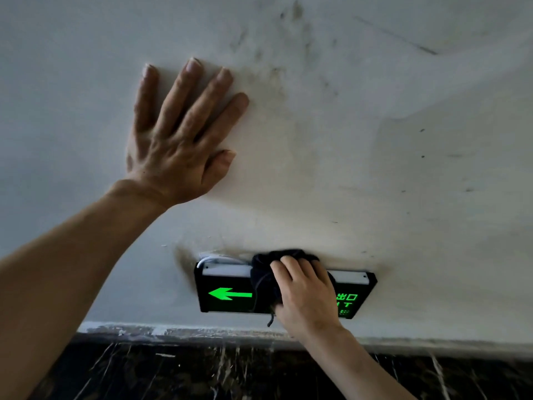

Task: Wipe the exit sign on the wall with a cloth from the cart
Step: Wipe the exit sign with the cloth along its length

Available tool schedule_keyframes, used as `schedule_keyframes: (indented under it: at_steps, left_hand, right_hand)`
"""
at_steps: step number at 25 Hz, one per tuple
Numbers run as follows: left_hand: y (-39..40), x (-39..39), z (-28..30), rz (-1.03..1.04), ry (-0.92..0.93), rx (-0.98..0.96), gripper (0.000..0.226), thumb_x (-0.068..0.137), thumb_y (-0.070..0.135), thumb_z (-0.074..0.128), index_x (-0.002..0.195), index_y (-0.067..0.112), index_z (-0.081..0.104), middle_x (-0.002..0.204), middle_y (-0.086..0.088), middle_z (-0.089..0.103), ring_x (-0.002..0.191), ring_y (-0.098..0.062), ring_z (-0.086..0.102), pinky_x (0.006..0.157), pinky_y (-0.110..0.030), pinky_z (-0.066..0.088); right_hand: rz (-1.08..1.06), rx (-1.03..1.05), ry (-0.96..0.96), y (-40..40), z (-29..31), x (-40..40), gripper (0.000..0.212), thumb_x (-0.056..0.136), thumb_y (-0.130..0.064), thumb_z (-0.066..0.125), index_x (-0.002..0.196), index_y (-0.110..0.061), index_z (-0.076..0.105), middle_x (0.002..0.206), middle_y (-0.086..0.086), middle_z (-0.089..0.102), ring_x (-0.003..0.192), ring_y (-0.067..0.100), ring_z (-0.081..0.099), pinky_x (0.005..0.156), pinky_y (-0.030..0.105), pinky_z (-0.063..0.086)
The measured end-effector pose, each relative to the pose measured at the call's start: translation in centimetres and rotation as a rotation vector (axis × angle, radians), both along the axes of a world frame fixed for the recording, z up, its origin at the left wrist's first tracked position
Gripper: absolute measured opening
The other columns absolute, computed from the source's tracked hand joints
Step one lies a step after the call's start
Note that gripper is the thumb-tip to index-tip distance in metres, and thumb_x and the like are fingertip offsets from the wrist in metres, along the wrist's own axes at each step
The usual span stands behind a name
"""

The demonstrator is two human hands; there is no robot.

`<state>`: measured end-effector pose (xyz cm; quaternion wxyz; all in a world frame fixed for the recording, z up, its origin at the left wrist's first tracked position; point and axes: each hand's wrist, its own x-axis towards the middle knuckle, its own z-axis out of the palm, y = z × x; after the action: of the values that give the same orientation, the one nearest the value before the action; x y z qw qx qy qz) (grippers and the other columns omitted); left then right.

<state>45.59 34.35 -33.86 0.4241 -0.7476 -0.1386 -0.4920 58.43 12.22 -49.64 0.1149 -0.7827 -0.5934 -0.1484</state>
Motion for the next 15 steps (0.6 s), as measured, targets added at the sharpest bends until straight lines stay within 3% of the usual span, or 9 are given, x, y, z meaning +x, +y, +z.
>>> schedule_keyframes:
  at_steps: [6,12,15]
  left_hand:
    - [-0.3,0.0,0.0,-0.003,0.009,-0.001,0.067,0.092,0.046,0.045,0.153,0.018,0.032,0.156,-0.008,0.029,0.145,-0.035,0.026,0.116,-0.06,0.016]
    - [-0.4,0.0,0.1,-0.008,0.01,-0.001,0.066,0.093,0.046,0.043,0.153,0.018,0.032,0.155,-0.009,0.029,0.144,-0.036,0.026,0.116,-0.06,0.016]
    - [-0.3,0.0,0.1,-0.002,0.007,-0.006,0.067,0.093,0.045,0.045,0.153,0.018,0.032,0.156,-0.008,0.028,0.145,-0.034,0.024,0.117,-0.059,0.014]
  right_hand:
    - [-0.035,0.023,0.001,-4.2,-0.3,5.9,0.071,0.043,-0.037,0.083,0.111,-0.02,0.066,0.109,0.001,0.069,0.094,0.03,0.066,0.08,0.043,0.056]
    - [-0.112,0.138,0.181,-6.1,-1.5,7.8,0.072,0.039,-0.01,0.089,0.108,-0.007,0.068,0.11,0.012,0.068,0.097,0.037,0.066,0.074,0.043,0.058]
    - [-0.244,0.156,0.176,-6.1,-1.3,6.4,0.072,0.037,-0.009,0.092,0.105,-0.002,0.07,0.105,0.017,0.07,0.092,0.039,0.068,0.075,0.046,0.057]
